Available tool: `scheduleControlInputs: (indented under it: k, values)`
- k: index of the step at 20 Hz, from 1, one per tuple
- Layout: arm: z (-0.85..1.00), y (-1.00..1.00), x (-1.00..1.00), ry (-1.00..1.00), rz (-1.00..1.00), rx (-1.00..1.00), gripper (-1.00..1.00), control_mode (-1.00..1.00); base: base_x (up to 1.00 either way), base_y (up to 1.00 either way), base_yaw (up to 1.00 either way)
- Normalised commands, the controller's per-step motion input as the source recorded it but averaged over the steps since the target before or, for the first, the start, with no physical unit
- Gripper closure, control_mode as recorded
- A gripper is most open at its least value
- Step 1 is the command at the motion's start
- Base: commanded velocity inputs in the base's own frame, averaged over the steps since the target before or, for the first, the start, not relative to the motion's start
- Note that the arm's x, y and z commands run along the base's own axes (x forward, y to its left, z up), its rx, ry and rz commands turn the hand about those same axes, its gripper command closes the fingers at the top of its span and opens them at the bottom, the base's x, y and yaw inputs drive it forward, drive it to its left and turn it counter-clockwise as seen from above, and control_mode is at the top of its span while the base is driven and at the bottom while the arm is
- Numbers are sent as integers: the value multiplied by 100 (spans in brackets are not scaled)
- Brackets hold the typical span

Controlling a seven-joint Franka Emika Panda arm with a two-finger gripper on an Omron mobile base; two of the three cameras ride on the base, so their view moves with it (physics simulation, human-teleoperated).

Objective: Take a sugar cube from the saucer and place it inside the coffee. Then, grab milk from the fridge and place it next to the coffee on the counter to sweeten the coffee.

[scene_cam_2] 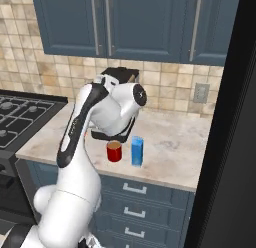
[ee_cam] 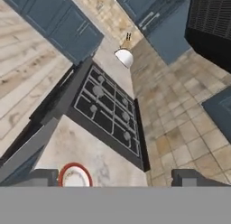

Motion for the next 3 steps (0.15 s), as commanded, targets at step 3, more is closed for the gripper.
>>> scheduleControlInputs:
  k: [3]
  values:
    - [0,0,0,0,0,0,-100,-100,0,0,0]
